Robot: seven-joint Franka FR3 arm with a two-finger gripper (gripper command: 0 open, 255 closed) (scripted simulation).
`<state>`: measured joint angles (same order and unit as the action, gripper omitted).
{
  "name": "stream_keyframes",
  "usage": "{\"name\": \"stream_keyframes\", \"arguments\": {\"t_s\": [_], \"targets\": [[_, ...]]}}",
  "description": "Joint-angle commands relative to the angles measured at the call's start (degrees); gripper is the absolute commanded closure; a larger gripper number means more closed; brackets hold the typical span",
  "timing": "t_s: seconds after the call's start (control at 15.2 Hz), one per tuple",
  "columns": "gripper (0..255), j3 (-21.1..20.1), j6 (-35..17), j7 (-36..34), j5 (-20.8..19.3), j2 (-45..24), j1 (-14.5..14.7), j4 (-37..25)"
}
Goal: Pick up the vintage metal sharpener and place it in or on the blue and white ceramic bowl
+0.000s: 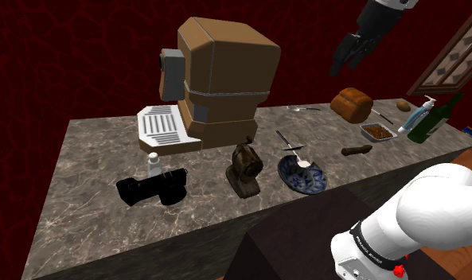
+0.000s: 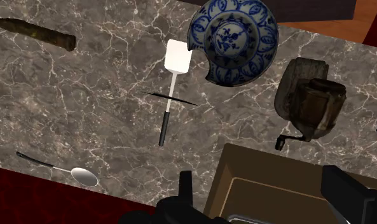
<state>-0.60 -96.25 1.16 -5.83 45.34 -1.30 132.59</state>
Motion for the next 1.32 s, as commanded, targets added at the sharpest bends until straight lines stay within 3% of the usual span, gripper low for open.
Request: {"name": "stream_keyframes", "arguments": {"t_s": [0.0, 0.66, 1.25], "targets": [[0, 0.00, 0.00, 0.00, 0.00, 0.00, 0.00, 0.00], [0, -8.33, -12.83, -17.66, 4.01, -11.05, -1.30, 6.98], [0, -15.10, -24.52, -33.72, 4.90, -27.80, -2.91, 6.41]]}}
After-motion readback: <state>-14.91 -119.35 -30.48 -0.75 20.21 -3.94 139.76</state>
